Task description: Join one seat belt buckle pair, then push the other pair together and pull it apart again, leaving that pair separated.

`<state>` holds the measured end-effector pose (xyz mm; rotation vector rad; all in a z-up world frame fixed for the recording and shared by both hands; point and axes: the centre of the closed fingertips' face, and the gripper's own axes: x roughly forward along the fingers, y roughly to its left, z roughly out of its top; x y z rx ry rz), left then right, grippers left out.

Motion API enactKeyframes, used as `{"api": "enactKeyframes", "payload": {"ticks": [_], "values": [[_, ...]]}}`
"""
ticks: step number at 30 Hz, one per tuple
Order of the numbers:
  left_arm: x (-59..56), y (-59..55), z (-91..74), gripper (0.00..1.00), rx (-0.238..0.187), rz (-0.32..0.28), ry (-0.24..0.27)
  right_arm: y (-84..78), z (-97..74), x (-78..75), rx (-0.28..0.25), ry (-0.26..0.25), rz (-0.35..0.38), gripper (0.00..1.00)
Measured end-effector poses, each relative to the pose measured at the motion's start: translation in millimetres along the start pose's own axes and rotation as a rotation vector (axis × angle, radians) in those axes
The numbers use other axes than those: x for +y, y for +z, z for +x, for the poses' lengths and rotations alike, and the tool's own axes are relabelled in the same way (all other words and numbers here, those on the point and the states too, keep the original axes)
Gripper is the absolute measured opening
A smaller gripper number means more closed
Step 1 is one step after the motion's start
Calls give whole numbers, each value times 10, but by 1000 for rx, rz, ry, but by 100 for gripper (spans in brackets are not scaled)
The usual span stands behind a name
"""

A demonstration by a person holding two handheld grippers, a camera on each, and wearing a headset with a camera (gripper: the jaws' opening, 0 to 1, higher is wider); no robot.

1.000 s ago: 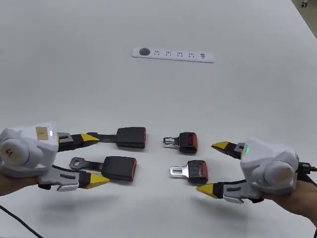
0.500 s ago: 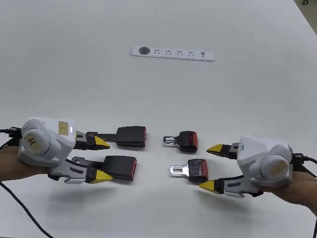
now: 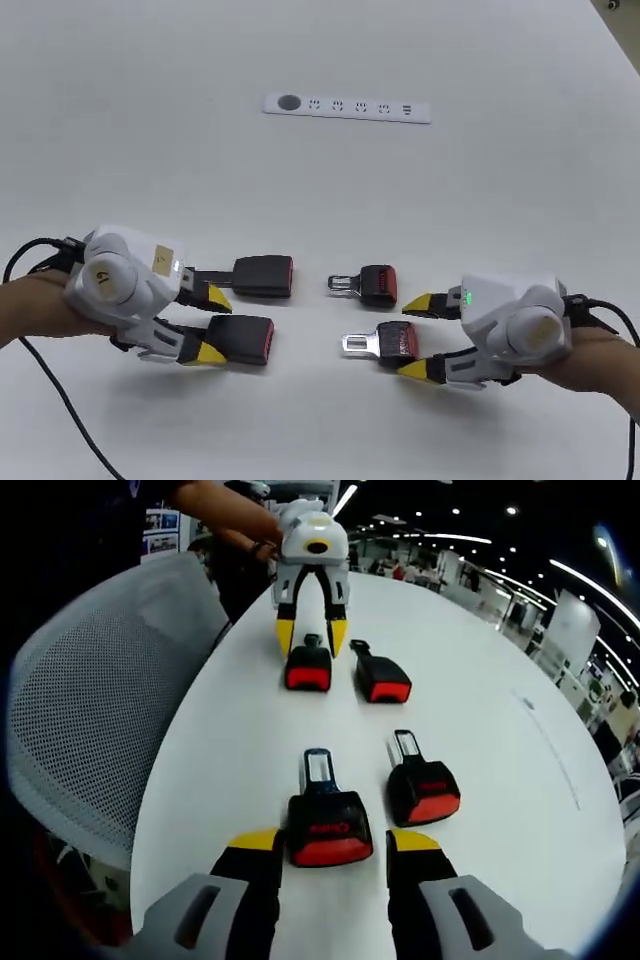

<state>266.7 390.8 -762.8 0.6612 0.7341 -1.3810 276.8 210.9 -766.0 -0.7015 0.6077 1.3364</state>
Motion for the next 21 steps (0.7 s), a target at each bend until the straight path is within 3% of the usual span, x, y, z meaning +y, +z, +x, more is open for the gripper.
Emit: {"api": "enactKeyframes", "payload": {"ticks": [6,21], "values": [[0,-32,12,33,16,11,-18,-15,32,31,29,22,-44,33],[17,-71,25,32,18,9,-26,-53,33,11,31,23,-46,32]]}}
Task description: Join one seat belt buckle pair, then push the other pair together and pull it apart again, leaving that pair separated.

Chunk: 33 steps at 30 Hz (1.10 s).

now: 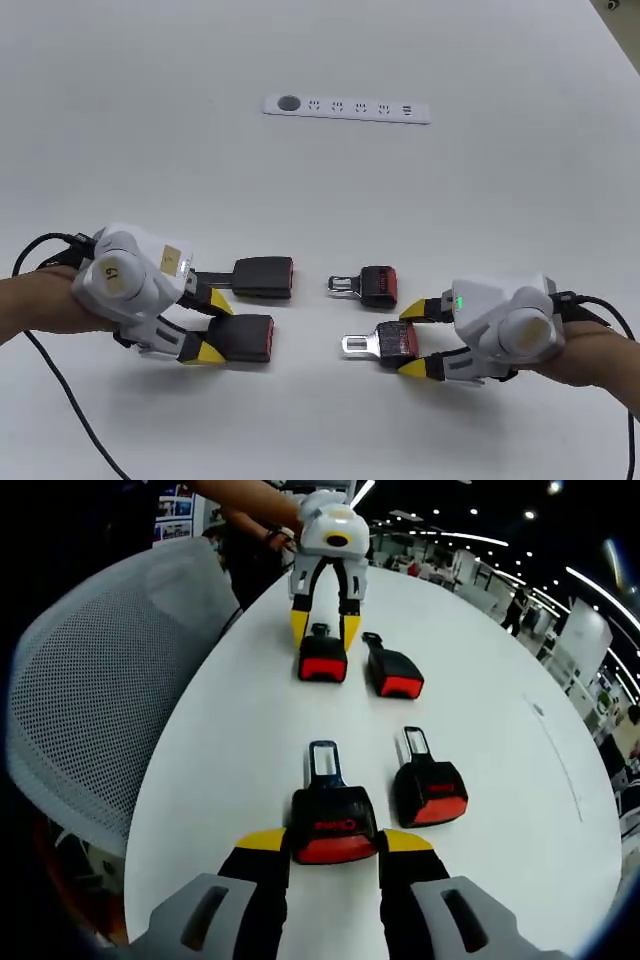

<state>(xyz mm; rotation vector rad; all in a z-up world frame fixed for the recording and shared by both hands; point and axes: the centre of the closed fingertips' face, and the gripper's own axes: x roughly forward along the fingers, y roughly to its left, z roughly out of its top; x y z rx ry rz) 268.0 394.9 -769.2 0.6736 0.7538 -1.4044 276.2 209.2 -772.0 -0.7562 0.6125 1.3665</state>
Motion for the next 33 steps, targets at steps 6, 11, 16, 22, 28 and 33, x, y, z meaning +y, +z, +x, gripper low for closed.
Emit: {"api": "enactKeyframes", "payload": {"ticks": [6,11,16,22,28,33], "values": [[-2,-17,15,32,27,30,0,-1,-1,0,7,-6,4,31],[-12,-12,22,32,36,30,-1,32,-8,13,1,-12,19,30],[-17,-17,32,32,49,35,-6,75,-5,47,0,-9,17,30],[-14,-46,49,32,59,31,-12,121,8,68,-7,-8,16,30],[-8,-71,62,33,73,35,-15,178,20,93,-11,-7,19,30],[-9,-74,66,33,79,33,-17,216,53,108,-16,-6,23,30]]}}
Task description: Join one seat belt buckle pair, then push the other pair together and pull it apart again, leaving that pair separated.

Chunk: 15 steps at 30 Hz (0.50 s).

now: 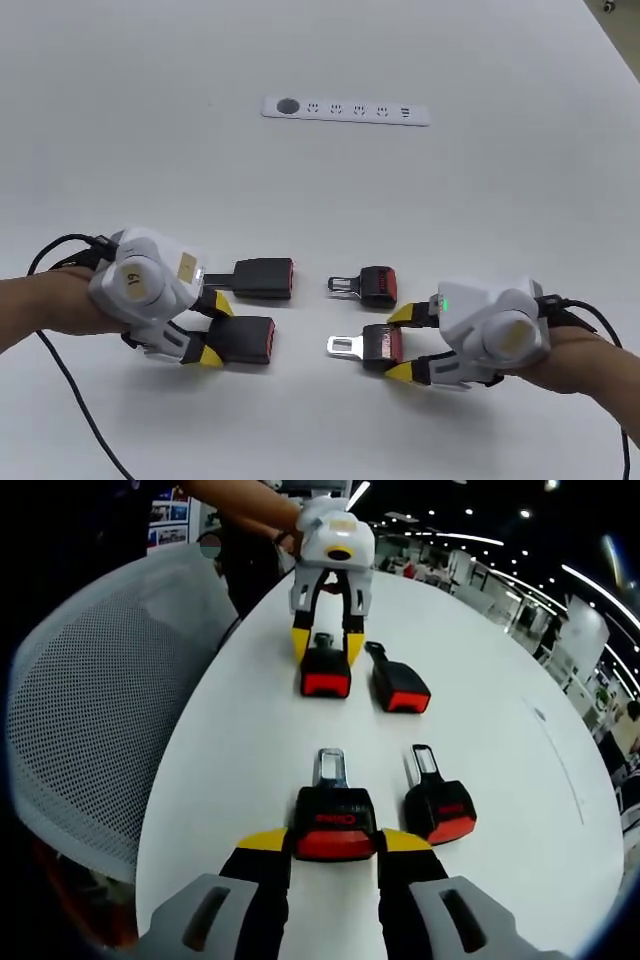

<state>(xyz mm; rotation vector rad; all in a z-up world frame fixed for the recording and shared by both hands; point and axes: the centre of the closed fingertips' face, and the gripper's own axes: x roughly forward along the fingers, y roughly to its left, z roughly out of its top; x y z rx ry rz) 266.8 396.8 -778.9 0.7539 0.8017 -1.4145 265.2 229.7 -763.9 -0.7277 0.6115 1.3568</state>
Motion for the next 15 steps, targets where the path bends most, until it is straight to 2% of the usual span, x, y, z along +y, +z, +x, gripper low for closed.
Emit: {"api": "enactKeyframes", "payload": {"ticks": [15], "values": [[4,-5,0,32,17,-2,-11,132,148,24,-18,14,-7,30]]}}
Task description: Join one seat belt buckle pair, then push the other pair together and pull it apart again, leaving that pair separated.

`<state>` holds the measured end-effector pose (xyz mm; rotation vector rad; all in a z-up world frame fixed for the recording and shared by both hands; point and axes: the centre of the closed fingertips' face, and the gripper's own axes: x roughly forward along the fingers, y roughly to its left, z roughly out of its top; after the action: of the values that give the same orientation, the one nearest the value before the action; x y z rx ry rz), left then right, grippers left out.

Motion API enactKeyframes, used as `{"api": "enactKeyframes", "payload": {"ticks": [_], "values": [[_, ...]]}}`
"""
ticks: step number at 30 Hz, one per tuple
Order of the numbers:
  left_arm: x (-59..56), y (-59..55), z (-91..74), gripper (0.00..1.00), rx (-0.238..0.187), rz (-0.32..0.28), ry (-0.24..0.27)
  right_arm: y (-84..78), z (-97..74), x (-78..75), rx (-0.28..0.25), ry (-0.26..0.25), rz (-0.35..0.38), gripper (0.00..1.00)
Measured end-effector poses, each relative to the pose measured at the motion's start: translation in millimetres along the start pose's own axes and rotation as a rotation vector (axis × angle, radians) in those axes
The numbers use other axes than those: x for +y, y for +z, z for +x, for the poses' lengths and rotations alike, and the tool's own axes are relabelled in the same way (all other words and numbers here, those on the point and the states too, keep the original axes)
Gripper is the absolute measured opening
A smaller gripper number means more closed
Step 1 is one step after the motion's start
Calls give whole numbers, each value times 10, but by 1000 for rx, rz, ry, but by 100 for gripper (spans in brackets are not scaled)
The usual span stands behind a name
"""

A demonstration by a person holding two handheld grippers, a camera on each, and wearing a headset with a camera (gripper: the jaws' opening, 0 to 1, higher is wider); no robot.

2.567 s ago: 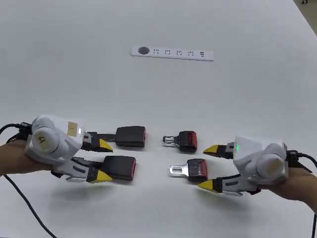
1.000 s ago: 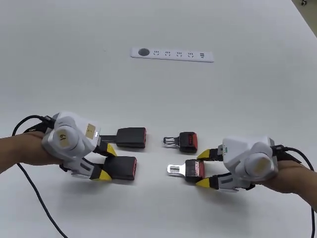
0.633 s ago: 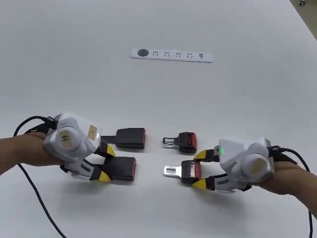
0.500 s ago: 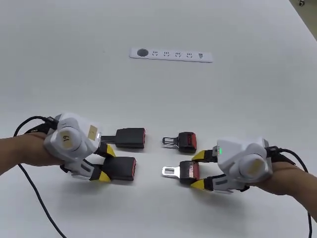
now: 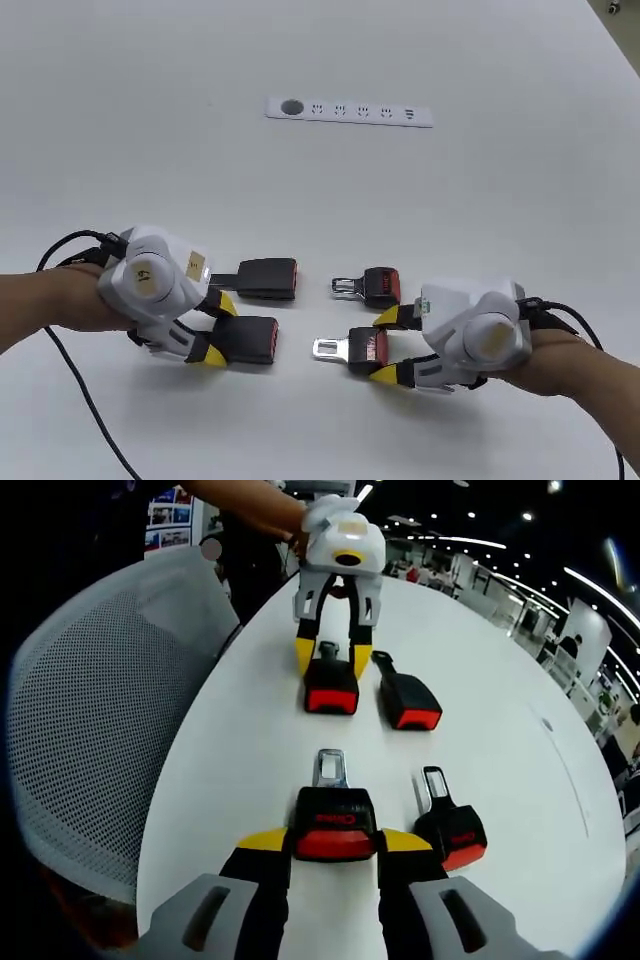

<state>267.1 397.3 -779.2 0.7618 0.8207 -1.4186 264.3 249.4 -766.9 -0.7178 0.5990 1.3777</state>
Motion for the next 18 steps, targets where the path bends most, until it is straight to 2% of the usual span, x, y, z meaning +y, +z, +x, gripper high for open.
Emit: {"api": "enactKeyframes", "payload": {"ticks": [18], "values": [[-8,15,1,32,6,-2,2,94,159,-10,-14,10,-2,30]]}}
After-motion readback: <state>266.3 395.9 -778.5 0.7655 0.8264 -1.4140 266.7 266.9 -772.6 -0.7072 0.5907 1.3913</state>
